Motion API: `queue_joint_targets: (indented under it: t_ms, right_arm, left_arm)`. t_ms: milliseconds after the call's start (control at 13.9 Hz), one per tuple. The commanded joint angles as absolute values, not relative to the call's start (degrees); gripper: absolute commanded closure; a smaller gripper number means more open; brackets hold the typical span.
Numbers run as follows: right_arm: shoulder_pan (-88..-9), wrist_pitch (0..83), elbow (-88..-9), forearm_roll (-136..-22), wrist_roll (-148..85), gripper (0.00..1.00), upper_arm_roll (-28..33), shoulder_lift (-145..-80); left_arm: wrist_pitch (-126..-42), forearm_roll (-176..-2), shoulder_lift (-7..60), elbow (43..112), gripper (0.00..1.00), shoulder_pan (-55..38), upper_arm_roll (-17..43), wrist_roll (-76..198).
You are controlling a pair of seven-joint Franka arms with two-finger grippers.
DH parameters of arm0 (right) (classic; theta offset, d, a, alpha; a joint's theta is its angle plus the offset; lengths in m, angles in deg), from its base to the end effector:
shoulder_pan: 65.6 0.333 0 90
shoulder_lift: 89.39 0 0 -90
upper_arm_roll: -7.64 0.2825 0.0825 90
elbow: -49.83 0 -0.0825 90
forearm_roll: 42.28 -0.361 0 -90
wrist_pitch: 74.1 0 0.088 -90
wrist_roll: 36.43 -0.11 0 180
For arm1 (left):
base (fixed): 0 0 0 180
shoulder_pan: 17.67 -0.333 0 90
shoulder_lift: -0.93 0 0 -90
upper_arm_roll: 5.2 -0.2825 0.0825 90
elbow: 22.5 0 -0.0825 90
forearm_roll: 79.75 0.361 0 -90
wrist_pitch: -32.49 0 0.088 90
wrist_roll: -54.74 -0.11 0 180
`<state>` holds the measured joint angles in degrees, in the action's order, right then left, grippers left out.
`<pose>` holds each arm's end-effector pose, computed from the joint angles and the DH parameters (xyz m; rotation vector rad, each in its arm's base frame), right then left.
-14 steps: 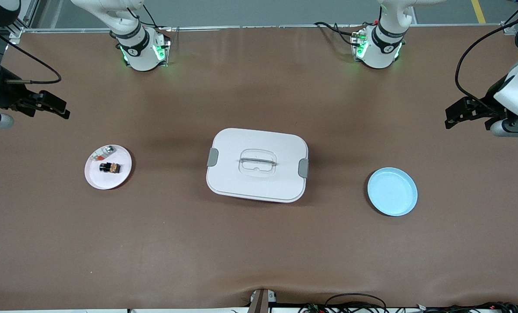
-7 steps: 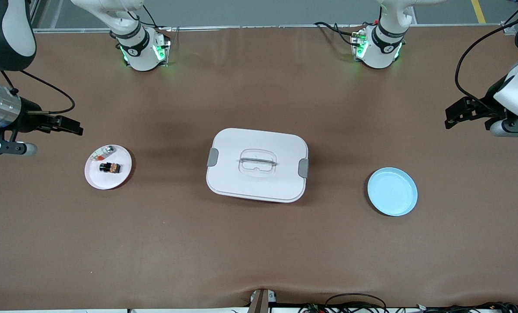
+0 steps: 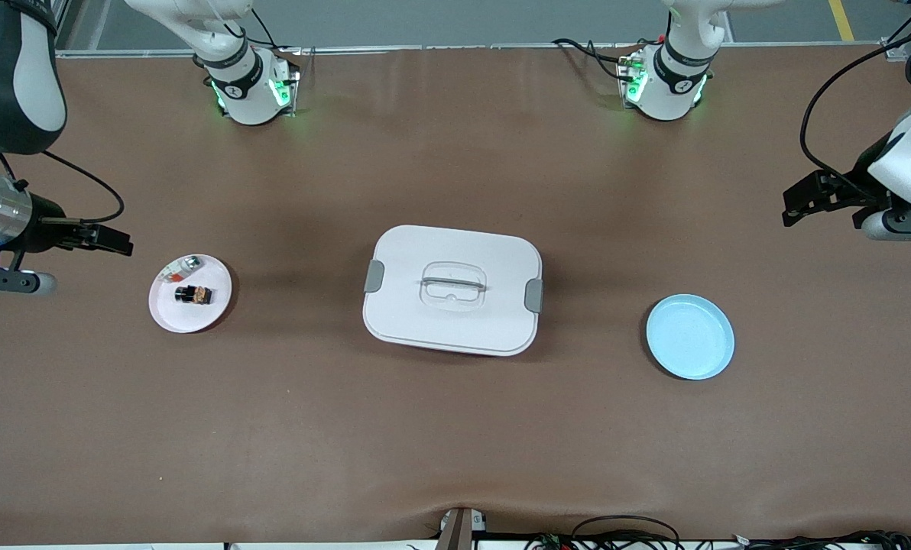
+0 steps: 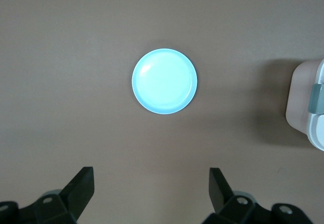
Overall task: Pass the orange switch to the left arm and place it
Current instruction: 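Move the right gripper over the pink plate toward the orange switch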
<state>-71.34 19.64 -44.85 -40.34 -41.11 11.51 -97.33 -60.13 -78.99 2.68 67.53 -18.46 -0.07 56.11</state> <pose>0.5605 -0.0236 0.4810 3.0998 -0.1698 -0.2395 0.5426 -0.0391 0.5755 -3.1307 0.0819 -0.0239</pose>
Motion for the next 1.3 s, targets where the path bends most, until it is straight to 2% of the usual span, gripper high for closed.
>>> queue_joint_targets:
  t_ms: [0, 361, 721, 866, 1082, 1226]
  right_arm:
    - [-72.46, 19.93, -43.16, -40.96, -41.27, 0.0, 12.04, -98.36]
    - [-72.11, 27.56, -50.35, -41.05, -41.62, 0.0, 12.13, -99.33]
    - [-72.19, 40.92, -61.24, -41.05, -41.7, 0.0, 12.04, -98.98]
    - [-73.59, 44.53, -64.15, -40.97, -41.35, 0.0, 11.95, -99.06]
    - [-75.8, 54.19, -71.26, -40.61, -40.74, 0.0, 11.95, -99.76]
    - [-75.71, 55.62, -72.42, -40.09, -40.74, 0.0, 11.95, -101.25]
  left_arm:
    - [-59.09, -78.26, 3.04, 66.53, 0.0, -18.46, 0.16, 55.35]
    - [-59.09, -78.26, 2.95, 66.53, 0.0, -18.46, 0.16, 55.35]
    - [-59.09, -78.26, 3.04, 66.53, 0.0, -18.46, 0.16, 55.44]
    - [-59.09, -78.26, 3.04, 66.53, 0.0, -18.38, 0.16, 55.44]
    - [-59.09, -78.35, 3.04, 66.53, 0.0, -18.37, 0.16, 55.53]
    - [-59.09, -78.35, 2.95, 66.53, 0.0, -18.37, 0.16, 55.61]
